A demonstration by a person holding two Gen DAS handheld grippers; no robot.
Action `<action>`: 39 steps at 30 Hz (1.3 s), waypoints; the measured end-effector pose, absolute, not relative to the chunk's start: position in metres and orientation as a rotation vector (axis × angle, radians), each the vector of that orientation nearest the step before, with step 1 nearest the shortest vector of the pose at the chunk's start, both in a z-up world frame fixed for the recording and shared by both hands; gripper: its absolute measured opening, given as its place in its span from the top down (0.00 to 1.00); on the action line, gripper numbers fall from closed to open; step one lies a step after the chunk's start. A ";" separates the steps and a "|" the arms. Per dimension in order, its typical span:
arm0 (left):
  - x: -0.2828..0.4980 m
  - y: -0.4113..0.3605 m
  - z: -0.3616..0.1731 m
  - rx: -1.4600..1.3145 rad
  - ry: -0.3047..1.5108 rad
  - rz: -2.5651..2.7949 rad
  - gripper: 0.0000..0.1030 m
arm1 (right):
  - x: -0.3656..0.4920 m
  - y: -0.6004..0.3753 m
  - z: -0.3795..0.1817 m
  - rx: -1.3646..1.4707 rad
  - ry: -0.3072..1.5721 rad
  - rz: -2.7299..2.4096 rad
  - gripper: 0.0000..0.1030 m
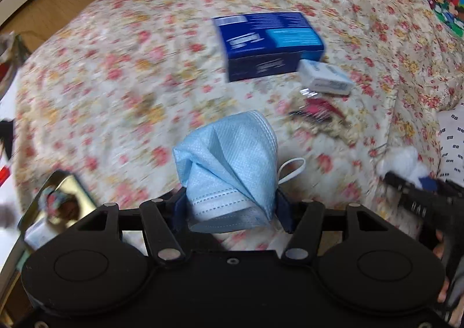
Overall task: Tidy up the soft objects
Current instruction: 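Grasp the white fluffy bear with the right tool while the left tool grasps another blue mask, then carry the bear and mask to the gold tray and open both tools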
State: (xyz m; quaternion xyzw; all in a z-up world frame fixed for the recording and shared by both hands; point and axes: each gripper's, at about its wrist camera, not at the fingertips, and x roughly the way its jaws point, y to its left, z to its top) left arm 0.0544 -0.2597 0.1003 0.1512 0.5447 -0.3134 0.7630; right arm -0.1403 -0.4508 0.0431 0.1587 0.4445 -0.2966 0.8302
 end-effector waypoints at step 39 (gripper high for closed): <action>0.045 -0.025 -0.024 0.115 1.323 -0.197 0.44 | -0.004 -0.143 0.079 0.089 1.091 -0.050 0.47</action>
